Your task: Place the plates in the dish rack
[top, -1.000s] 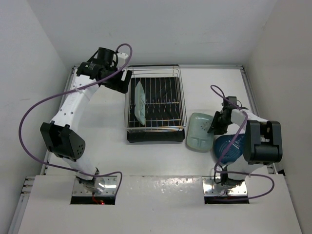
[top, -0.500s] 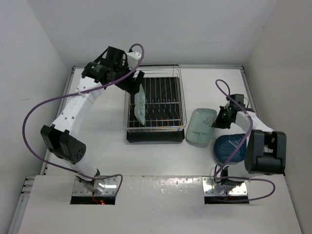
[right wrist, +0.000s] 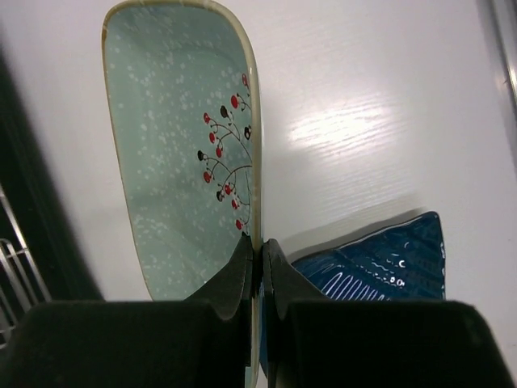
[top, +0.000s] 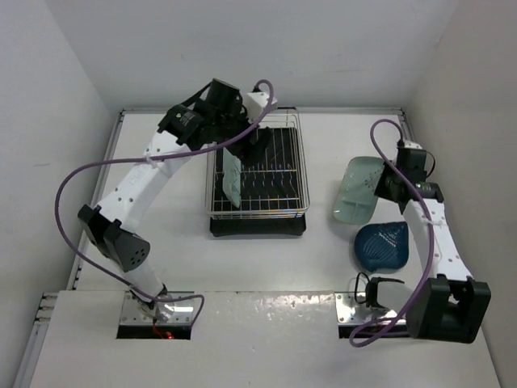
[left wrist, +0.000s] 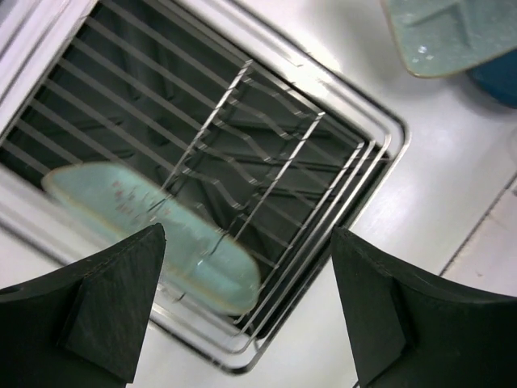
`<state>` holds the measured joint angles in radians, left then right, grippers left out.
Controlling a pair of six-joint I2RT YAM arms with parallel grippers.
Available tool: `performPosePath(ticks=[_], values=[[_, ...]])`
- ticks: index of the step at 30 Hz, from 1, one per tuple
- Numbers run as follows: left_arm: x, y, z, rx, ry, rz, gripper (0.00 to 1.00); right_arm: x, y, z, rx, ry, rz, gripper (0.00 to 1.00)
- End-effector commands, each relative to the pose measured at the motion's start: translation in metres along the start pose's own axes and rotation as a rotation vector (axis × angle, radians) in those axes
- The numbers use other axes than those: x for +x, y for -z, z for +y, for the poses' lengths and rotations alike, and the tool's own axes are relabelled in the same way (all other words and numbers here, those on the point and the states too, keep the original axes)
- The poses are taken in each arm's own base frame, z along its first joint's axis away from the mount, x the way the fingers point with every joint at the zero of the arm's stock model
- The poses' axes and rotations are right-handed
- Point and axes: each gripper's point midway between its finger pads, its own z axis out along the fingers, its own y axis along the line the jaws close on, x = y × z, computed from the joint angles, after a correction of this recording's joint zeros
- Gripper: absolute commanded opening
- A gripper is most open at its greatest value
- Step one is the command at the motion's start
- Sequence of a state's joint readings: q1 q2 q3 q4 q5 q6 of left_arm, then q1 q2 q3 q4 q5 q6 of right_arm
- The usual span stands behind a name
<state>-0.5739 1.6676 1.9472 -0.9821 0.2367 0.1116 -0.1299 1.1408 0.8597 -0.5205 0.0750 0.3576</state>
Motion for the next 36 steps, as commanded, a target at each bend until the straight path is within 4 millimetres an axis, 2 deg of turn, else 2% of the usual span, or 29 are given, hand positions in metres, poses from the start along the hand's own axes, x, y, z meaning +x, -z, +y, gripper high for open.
performPosePath(ticks=[1,3,4,5,6,8,12,13,15,16,17,20,23,24,25,28,36], values=[[-0.019,-0.013,-0.030,0.103,-0.013,-0.037,0.87,-0.081,0.050,0.019,-0.053,0.011,-0.260,0.00],[-0.027,-0.022,-0.047,0.158,-0.025,-0.052,0.87,-0.104,0.079,0.034,-0.105,0.022,-0.351,0.00],[-0.028,-0.026,-0.049,0.169,-0.014,-0.053,0.87,-0.108,0.086,0.039,-0.125,0.025,-0.373,0.00],[-0.036,-0.028,-0.055,0.188,-0.011,-0.077,0.87,-0.112,0.097,0.055,-0.192,0.046,-0.395,0.00],[-0.040,-0.032,-0.059,0.214,-0.014,-0.089,0.87,-0.120,0.111,0.062,-0.231,0.034,-0.440,0.00],[-0.050,-0.037,-0.068,0.247,-0.007,-0.127,0.87,-0.127,0.124,0.076,-0.289,0.034,-0.477,0.00],[-0.062,-0.045,-0.074,0.273,-0.004,-0.169,0.87,-0.113,0.148,0.137,-0.587,0.053,-0.444,0.00],[-0.059,-0.050,-0.073,0.274,0.000,-0.157,0.87,-0.111,0.146,0.148,-0.648,0.058,-0.460,0.00],[-0.059,-0.054,-0.073,0.275,0.010,-0.156,0.87,-0.102,0.150,0.163,-0.726,0.052,-0.447,0.00],[-0.059,-0.054,-0.074,0.276,0.022,-0.154,0.87,-0.104,0.153,0.171,-0.767,0.051,-0.469,0.00],[-0.053,-0.061,-0.068,0.269,0.034,-0.136,0.87,-0.102,0.151,0.175,-0.779,0.054,-0.462,0.00],[-0.046,-0.064,-0.073,0.296,0.049,-0.116,0.87,-0.094,0.154,0.196,-0.859,0.084,-0.440,0.00],[-0.036,-0.070,-0.067,0.282,0.063,-0.089,0.83,-0.093,0.157,0.206,-0.903,0.093,-0.458,0.00],[-0.035,-0.070,-0.061,0.272,0.071,-0.090,0.78,-0.091,0.157,0.209,-0.915,0.095,-0.453,0.00],[-0.035,-0.069,-0.055,0.263,0.090,-0.090,0.67,-0.090,0.158,0.209,-0.922,0.092,-0.453,0.00],[-0.032,-0.070,-0.053,0.267,0.098,-0.083,0.55,-0.087,0.155,0.212,-0.938,0.080,-0.456,0.00],[-0.023,-0.064,-0.058,0.307,0.109,-0.072,0.53,-0.091,0.153,0.216,-0.964,0.049,-0.487,0.00]])
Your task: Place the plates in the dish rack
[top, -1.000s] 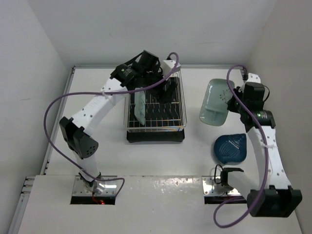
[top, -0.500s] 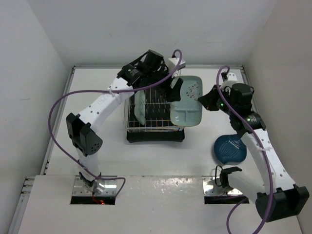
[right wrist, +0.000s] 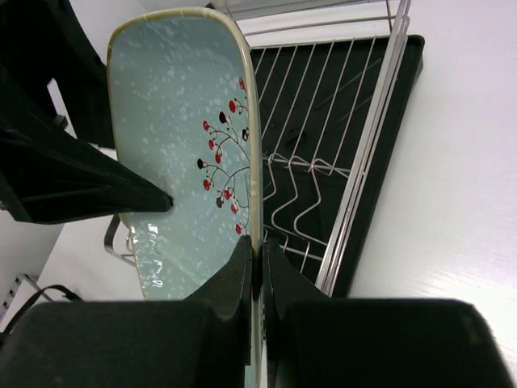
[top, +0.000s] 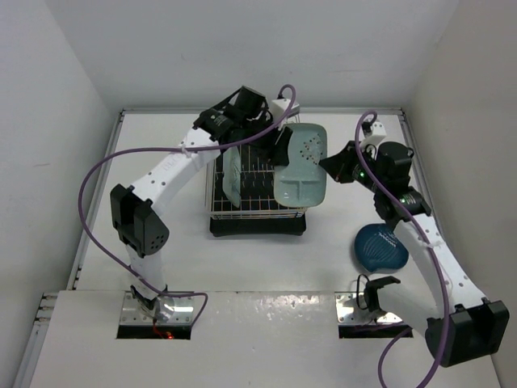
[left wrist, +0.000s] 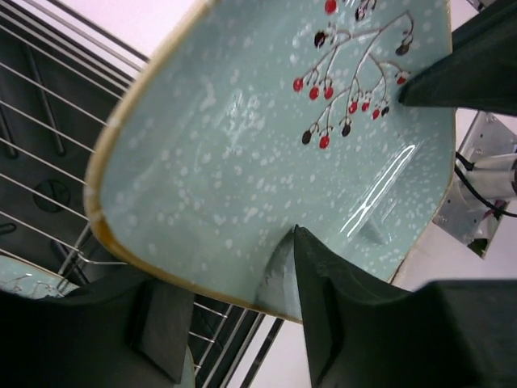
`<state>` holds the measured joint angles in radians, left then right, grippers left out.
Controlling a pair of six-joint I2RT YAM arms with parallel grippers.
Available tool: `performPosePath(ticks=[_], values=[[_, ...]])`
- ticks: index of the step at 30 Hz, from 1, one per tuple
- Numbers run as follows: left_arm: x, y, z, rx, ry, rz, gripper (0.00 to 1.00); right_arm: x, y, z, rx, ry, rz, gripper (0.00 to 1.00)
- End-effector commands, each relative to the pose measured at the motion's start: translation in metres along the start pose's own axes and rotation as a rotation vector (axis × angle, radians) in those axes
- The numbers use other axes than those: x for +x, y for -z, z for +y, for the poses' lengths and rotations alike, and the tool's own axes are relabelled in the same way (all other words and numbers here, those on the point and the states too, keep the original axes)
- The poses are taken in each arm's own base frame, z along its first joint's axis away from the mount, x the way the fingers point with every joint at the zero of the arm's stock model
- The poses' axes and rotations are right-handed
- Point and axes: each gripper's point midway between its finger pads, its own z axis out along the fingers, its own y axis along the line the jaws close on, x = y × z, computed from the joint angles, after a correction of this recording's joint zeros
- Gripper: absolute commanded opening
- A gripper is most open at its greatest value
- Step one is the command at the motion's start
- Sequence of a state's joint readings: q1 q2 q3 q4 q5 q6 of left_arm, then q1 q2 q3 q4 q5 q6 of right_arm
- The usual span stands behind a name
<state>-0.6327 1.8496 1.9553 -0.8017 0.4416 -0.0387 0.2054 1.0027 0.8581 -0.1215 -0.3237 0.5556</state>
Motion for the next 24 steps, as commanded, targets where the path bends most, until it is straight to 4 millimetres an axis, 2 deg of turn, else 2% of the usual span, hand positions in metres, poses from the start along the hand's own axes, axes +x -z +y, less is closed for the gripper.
performPosePath(ticks=[1,3,4,7,9,10,12,13,14,15,16,17,18,19,20,22,23,24], values=[[-0.010,0.013,-0.012,0.075,-0.003,-0.048,0.50,-0.060,0.005,0.043,-0.167,0.032,-0.214,0.00],[-0.006,0.012,-0.021,0.130,0.002,-0.039,0.37,-0.057,0.000,0.043,-0.182,0.017,-0.208,0.00],[-0.007,0.014,-0.018,0.133,0.008,-0.042,0.25,-0.056,-0.002,0.041,-0.178,0.003,-0.207,0.00],[-0.001,0.016,-0.017,0.136,0.031,-0.034,0.00,-0.048,-0.009,0.039,-0.174,-0.024,-0.192,0.00],[-0.003,0.025,-0.005,0.081,0.061,-0.047,0.00,-0.040,-0.019,0.030,-0.130,-0.062,-0.167,0.00],[0.001,0.026,-0.003,0.065,0.071,-0.030,0.00,-0.035,-0.023,0.036,-0.140,-0.066,-0.147,0.04],[0.004,0.037,0.009,-0.015,0.082,-0.023,0.00,-0.018,-0.041,0.029,-0.100,-0.074,-0.092,0.21],[0.004,0.042,0.019,-0.058,0.093,-0.020,0.00,-0.021,-0.043,0.031,-0.084,-0.070,-0.087,0.30],[0.005,0.048,0.021,-0.085,0.095,-0.016,0.00,-0.010,-0.051,0.039,-0.091,-0.052,-0.049,0.52],[0.010,0.055,0.034,-0.158,0.121,-0.003,0.00,-0.011,-0.059,0.032,-0.050,-0.058,-0.046,0.59],[0.006,0.067,0.042,-0.205,0.131,-0.025,0.00,-0.010,-0.061,0.029,-0.005,-0.048,-0.035,0.64],[0.007,0.073,0.044,-0.240,0.144,-0.025,0.00,0.001,-0.070,0.043,-0.021,-0.033,0.003,0.71],[0.009,0.082,0.055,-0.304,0.177,-0.030,0.00,-0.002,-0.072,0.031,0.040,-0.028,-0.007,0.73],[0.005,0.093,0.060,-0.340,0.195,-0.053,0.00,-0.001,-0.073,0.034,0.045,-0.020,0.005,0.73],[0.007,0.097,0.060,-0.359,0.218,-0.054,0.00,0.008,-0.076,0.045,0.026,0.000,0.027,0.74],[0.011,0.108,0.072,-0.419,0.291,-0.064,0.00,0.011,-0.077,0.046,0.043,0.046,0.020,0.76],[0.010,0.112,0.071,-0.428,0.306,-0.076,0.00,0.021,-0.077,0.065,0.000,0.076,0.035,0.76],[0.015,0.113,0.075,-0.439,0.357,-0.069,0.00,0.021,-0.076,0.065,0.007,0.113,0.026,0.76]])
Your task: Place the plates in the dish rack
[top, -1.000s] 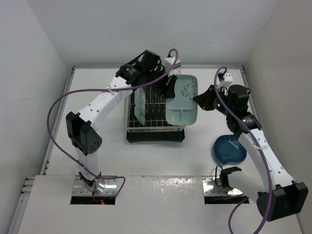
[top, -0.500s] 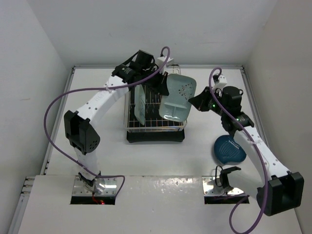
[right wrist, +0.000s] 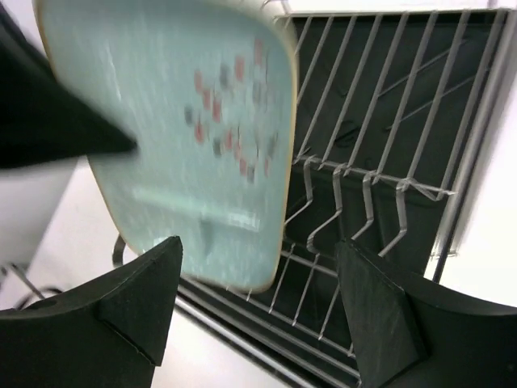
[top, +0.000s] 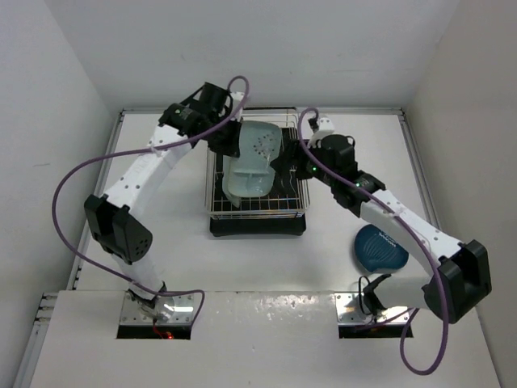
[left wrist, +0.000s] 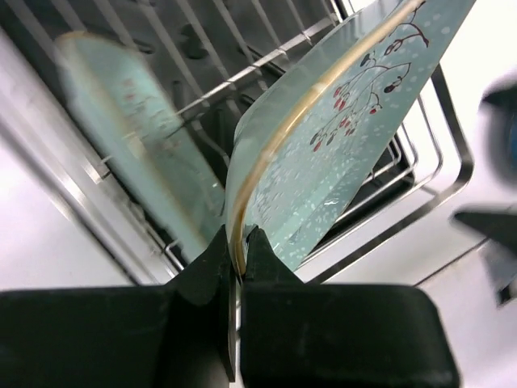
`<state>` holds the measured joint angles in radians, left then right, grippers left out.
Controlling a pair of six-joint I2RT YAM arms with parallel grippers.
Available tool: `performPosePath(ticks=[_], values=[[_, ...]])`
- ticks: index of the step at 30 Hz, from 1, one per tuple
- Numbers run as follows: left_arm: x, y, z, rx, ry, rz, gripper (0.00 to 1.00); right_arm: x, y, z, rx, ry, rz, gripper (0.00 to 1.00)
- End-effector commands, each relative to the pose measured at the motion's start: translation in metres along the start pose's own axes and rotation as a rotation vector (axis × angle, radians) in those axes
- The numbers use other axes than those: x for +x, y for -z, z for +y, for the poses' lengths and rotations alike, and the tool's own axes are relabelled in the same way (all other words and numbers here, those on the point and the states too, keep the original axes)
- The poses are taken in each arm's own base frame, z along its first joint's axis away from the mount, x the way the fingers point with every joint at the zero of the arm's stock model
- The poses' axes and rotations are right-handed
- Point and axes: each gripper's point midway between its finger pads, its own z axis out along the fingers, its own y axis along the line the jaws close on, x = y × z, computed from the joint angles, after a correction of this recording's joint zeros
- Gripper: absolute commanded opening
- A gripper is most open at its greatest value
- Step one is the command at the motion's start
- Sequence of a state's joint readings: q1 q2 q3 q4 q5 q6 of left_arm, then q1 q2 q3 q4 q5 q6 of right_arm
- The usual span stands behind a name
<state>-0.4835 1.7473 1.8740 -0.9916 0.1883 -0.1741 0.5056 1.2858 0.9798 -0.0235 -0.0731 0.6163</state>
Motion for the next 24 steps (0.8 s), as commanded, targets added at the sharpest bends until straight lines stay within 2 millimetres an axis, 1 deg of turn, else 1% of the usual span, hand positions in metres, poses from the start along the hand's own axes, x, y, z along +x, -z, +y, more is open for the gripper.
performPosePath(ticks=[1,3,4,5,6,7,8,9,10,11,12,13,14,15,16,17,18,20,21,22,23,24], values=[[-0.033,0.051,0.013,-0.075,0.140,-0.186,0.00,-0.009,0.001,0.026,-0.014,0.143,-0.055,0.76],[-0.032,0.051,0.017,-0.088,0.226,-0.184,0.00,0.005,0.003,0.045,-0.037,0.212,-0.042,0.76],[-0.030,0.052,0.019,-0.107,0.254,-0.179,0.00,-0.001,0.003,0.045,-0.017,0.233,-0.081,0.76],[-0.031,0.052,0.023,-0.112,0.284,-0.183,0.00,0.001,0.003,0.047,-0.018,0.255,-0.087,0.75],[-0.030,0.049,0.026,-0.129,0.307,-0.179,0.00,0.014,0.003,0.060,-0.045,0.271,-0.071,0.75],[-0.033,0.052,0.026,-0.141,0.362,-0.190,0.00,0.009,0.003,0.064,-0.040,0.276,-0.104,0.75],[-0.036,0.055,0.029,-0.163,0.384,-0.209,0.00,0.015,0.000,0.067,-0.051,0.295,-0.108,0.75],[-0.037,0.054,0.029,-0.161,0.404,-0.211,0.00,0.019,0.001,0.084,-0.093,0.308,-0.122,0.75],[-0.040,0.057,0.031,-0.162,0.451,-0.227,0.00,0.025,-0.006,0.085,-0.084,0.322,-0.115,0.75],[-0.040,0.053,0.029,-0.148,0.468,-0.215,0.00,0.027,-0.006,0.097,-0.106,0.345,-0.127,0.75],[-0.040,0.054,0.031,-0.142,0.491,-0.216,0.00,0.024,-0.008,0.105,-0.118,0.353,-0.149,0.75],[-0.040,0.050,0.029,-0.129,0.516,-0.205,0.00,0.035,-0.016,0.110,-0.114,0.388,-0.134,0.75],[-0.039,0.048,0.033,-0.115,0.543,-0.195,0.00,0.035,-0.016,0.124,-0.133,0.424,-0.150,0.75],[-0.040,0.048,0.034,-0.103,0.560,-0.194,0.00,0.037,-0.020,0.131,-0.116,0.458,-0.158,0.75],[-0.039,0.045,0.036,-0.081,0.584,-0.179,0.00,0.037,-0.024,0.135,-0.090,0.474,-0.168,0.75],[-0.039,0.042,0.038,-0.072,0.603,-0.169,0.00,0.043,-0.032,0.137,-0.064,0.500,-0.159,0.73],[-0.036,0.040,0.035,-0.056,0.605,-0.153,0.00,0.042,-0.035,0.136,-0.051,0.514,-0.163,0.73],[-0.033,0.039,0.035,-0.038,0.623,-0.140,0.00,0.045,-0.045,0.136,-0.016,0.526,-0.157,0.72],[-0.033,0.039,0.035,-0.038,0.623,-0.140,0.00,0.043,-0.046,0.139,-0.014,0.528,-0.162,0.72],[-0.033,0.039,0.035,-0.038,0.623,-0.140,0.00,0.041,-0.048,0.135,0.020,0.529,-0.173,0.71],[-0.033,0.039,0.033,-0.029,0.622,-0.137,0.00,0.044,-0.054,0.130,0.044,0.556,-0.163,0.70],[-0.033,0.039,0.033,-0.029,0.622,-0.137,0.00,0.044,-0.059,0.133,0.048,0.562,-0.168,0.68]])
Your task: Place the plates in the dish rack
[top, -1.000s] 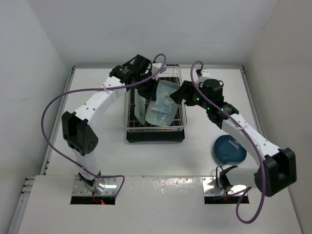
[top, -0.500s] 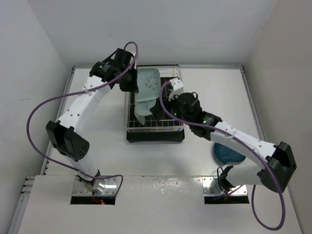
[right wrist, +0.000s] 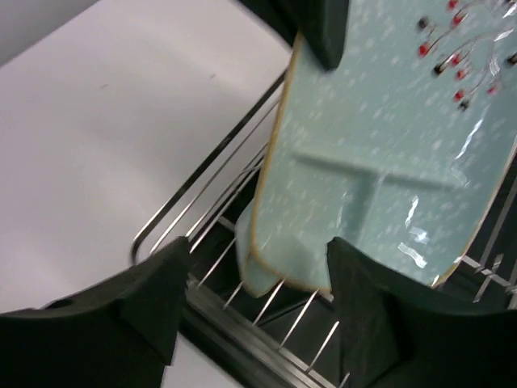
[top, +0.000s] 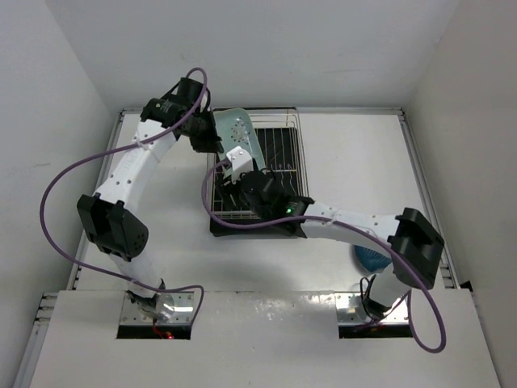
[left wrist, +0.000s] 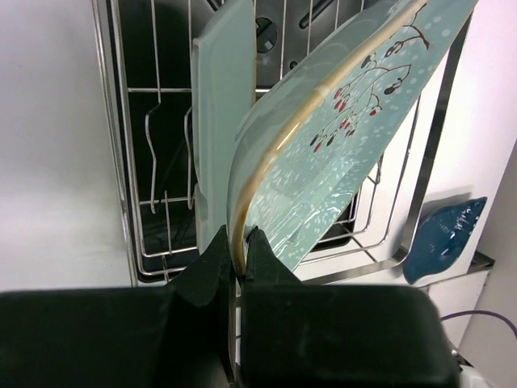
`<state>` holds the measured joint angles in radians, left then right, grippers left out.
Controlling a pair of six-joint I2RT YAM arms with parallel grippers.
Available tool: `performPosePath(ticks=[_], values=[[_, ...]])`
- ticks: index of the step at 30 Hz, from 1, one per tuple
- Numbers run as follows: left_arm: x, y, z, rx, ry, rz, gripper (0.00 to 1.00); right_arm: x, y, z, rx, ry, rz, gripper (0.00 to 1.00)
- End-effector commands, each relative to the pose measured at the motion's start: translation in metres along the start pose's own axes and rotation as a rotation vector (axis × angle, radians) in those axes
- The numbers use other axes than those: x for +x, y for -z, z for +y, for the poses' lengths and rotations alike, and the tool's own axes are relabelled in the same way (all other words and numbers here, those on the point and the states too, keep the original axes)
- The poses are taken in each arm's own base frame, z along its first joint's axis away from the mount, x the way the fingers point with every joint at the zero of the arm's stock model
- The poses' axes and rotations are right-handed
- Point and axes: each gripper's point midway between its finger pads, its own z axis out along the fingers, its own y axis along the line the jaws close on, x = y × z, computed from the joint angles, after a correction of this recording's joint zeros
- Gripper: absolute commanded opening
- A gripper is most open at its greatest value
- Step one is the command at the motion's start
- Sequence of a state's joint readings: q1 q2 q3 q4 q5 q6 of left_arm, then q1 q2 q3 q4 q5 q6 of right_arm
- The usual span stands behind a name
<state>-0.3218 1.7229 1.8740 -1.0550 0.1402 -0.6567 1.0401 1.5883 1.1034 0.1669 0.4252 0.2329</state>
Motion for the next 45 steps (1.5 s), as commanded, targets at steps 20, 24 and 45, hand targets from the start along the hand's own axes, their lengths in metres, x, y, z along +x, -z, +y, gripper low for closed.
performPosePath(ticks=[20,24,45], values=[[-0.005,0.035,-0.040,0.227,0.023,-0.025,0.00,-0.043,-0.038,-0.056,0.576,0.312,-0.025,0.31],[-0.003,0.036,-0.038,0.227,0.014,-0.026,0.00,-0.048,-0.034,-0.060,0.590,0.284,-0.046,0.00],[-0.044,0.063,-0.060,0.208,-0.420,-0.293,1.00,-0.071,0.011,-0.085,0.287,-0.334,-0.105,0.00]])
